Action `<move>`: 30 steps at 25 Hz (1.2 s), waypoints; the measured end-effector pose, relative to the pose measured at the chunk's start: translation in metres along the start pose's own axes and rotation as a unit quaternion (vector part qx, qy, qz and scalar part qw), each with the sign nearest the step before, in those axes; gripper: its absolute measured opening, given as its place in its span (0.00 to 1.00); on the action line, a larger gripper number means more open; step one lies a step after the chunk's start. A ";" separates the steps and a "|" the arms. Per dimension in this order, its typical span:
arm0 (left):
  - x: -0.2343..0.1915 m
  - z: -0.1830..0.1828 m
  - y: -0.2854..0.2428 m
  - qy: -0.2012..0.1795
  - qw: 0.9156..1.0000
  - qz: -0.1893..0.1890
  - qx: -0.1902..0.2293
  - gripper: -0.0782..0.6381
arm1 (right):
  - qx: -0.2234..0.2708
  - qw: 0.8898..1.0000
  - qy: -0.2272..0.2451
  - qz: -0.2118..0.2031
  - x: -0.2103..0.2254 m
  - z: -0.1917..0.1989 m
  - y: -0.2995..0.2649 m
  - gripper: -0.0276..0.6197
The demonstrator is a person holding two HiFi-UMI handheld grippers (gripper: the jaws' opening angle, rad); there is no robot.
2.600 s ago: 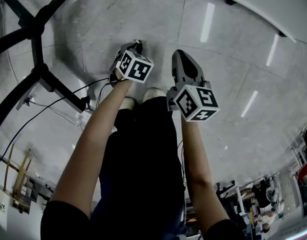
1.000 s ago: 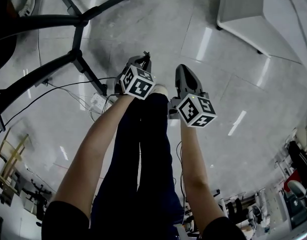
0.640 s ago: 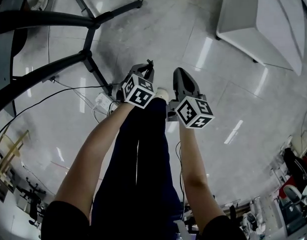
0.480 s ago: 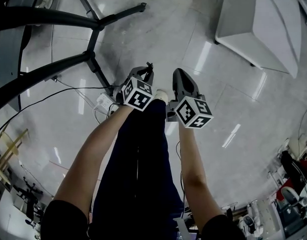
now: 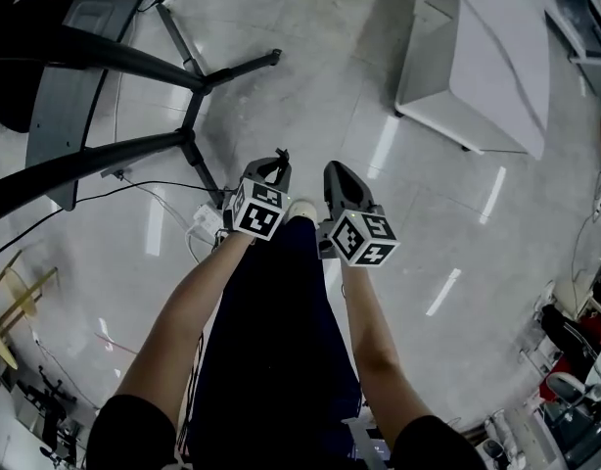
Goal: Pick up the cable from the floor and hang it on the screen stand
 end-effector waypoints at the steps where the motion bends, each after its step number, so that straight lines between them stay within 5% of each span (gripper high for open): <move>1: 0.001 -0.007 0.008 0.009 1.000 0.004 0.007 0.18 | 0.001 1.000 0.001 0.000 -0.005 -0.004 0.005 0.08; 16: 0.006 -0.089 0.120 0.048 0.996 0.007 0.073 0.18 | 0.023 0.999 -0.008 0.024 -0.066 -0.059 0.084 0.08; 25: 0.005 -0.138 0.206 0.034 0.992 0.001 0.120 0.18 | 0.030 0.999 0.031 -0.027 -0.134 -0.108 0.109 0.08; 30: 0.002 -0.158 0.256 0.045 0.987 -0.009 0.153 0.18 | 0.046 0.997 -0.001 -0.057 -0.174 -0.127 0.117 0.08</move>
Point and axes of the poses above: the fingertips, and each gripper's own axes: y backward along the fingers, x to its right, z out of its underside, the point moved 1 cm from there along y, backward along the fingers, and after that the axes turned 10 degrees about -z, right-handed, at the moved point
